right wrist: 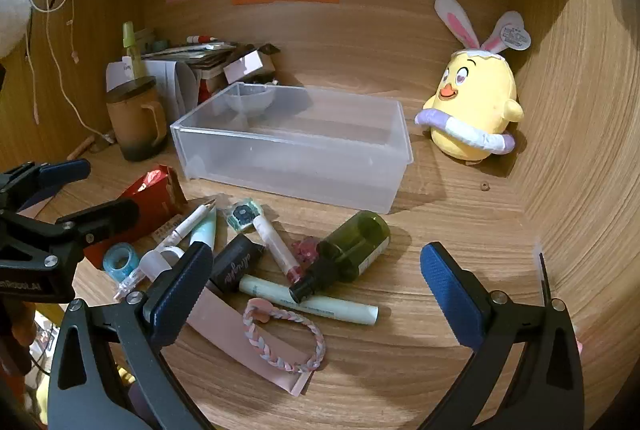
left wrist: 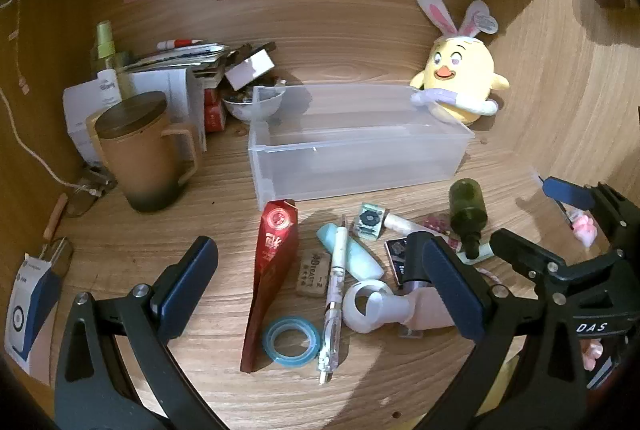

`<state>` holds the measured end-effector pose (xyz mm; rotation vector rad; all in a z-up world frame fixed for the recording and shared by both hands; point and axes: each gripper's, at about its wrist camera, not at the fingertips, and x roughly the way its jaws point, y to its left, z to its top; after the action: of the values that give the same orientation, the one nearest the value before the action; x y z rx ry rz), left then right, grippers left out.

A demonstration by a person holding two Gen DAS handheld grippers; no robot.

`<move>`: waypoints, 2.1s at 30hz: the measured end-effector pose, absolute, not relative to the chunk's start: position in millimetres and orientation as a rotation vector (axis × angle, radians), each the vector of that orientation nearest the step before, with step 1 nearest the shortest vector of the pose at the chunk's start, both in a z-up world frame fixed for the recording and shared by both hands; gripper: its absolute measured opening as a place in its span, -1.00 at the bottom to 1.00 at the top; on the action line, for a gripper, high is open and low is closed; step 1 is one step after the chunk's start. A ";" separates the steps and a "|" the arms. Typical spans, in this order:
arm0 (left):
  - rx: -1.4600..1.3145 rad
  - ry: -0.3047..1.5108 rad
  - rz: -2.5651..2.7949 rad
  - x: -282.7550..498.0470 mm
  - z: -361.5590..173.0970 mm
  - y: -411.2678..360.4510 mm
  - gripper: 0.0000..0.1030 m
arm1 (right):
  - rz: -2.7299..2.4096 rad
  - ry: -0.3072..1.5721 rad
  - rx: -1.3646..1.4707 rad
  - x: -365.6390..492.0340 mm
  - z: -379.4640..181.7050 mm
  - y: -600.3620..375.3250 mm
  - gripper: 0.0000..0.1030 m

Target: Organize objects

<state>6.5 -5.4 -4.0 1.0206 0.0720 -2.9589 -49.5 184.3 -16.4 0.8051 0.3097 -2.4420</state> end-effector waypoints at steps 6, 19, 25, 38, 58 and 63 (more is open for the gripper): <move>0.999 0.057 -2.943 8.4 -5.1 -5.9 1.00 | -2.428 0.286 0.821 -53.3 -16.4 185.3 1.00; 1.013 0.071 -2.939 6.7 -9.8 -2.6 1.00 | -2.439 0.260 0.845 -56.1 -14.8 188.7 1.00; 1.005 0.045 -2.951 6.5 -8.2 1.0 1.00 | -2.436 0.247 0.844 -55.9 -13.3 189.9 1.00; 1.016 0.093 -2.956 7.0 -8.3 -4.3 1.00 | -2.429 0.225 0.856 -58.3 -13.0 192.5 1.00; 1.037 0.148 -2.954 5.4 -11.9 -12.7 1.00 | -2.412 0.225 0.853 -58.5 -11.6 187.4 1.00; 1.031 0.165 -2.961 5.7 -14.9 -16.8 1.00 | -2.392 0.230 0.863 -59.0 -15.1 184.4 1.00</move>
<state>5.7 -16.8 -14.9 1.0313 0.1646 -2.9611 -59.0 184.4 -15.1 0.8628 0.2296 -2.3924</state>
